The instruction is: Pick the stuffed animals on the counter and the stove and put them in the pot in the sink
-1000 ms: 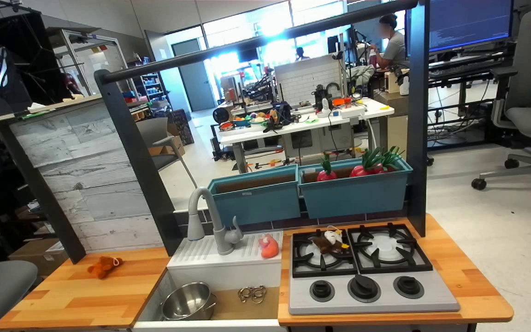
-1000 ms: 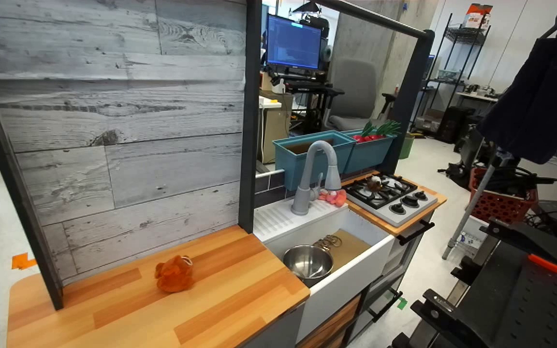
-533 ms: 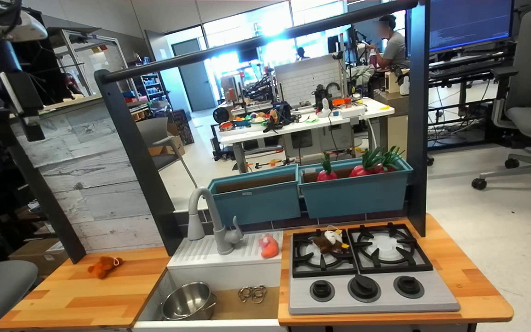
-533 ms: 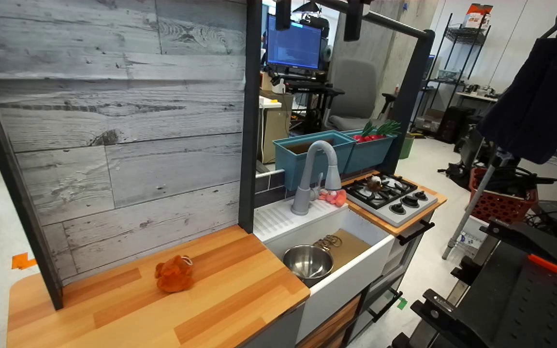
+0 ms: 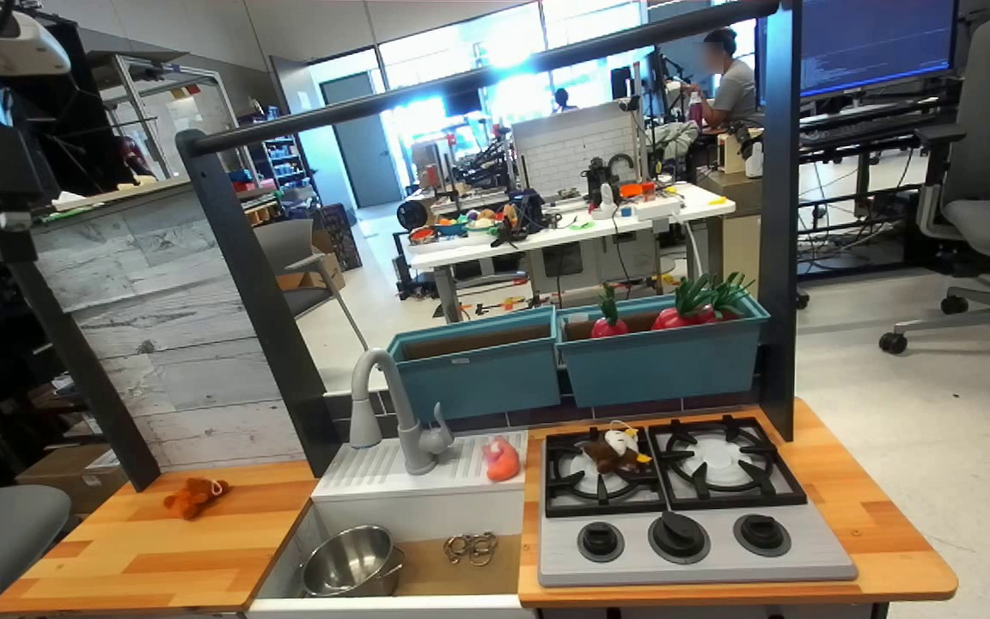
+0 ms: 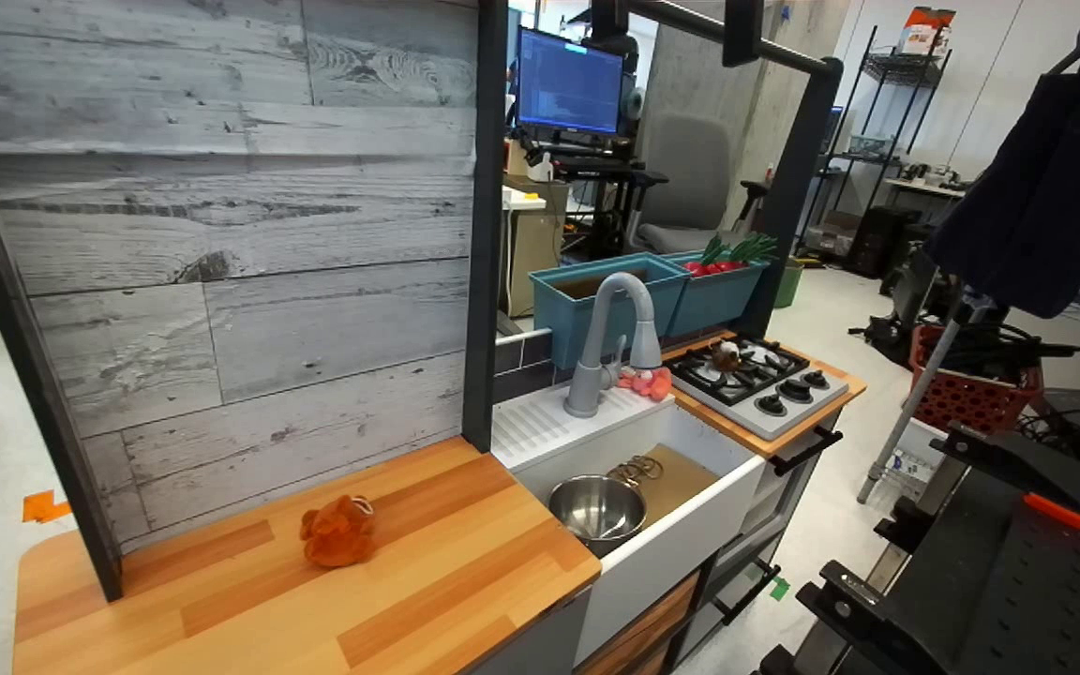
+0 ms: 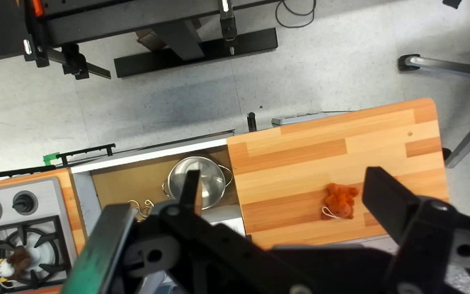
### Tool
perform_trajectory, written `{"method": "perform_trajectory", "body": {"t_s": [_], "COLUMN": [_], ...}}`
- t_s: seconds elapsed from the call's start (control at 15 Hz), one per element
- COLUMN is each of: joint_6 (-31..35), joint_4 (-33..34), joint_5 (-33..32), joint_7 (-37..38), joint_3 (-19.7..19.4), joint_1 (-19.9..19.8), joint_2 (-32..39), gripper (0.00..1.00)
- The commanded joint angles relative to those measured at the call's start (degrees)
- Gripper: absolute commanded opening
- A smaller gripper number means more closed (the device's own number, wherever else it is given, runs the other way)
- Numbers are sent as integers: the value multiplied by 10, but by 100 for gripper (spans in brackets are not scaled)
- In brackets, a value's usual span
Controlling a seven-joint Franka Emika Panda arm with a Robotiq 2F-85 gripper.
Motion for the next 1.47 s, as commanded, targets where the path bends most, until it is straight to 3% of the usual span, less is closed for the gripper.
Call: {"method": "perform_trajectory", "body": {"t_s": [0.0,0.27,0.47,0.6,0.93,1.07,1.2,1.27,1.4], "joint_6": [-1,-1,-14,34,249,326,364,333,339], "joint_4": [1,0,65,85,92,76,70,71,71], "joint_5": [3,3,-4,-37,-163,-165,-133,-136,-134], "joint_7": [-3,-3,-2,20,39,34,12,23,22], "joint_3": [-16,-16,-21,-31,-74,-81,-74,-85,-88], "joint_1": [15,15,20,35,96,105,102,113,116], "joint_2": [0,0,79,121,221,241,258,250,259], "gripper": [100,100,100,100,100,100,100,100,100]}}
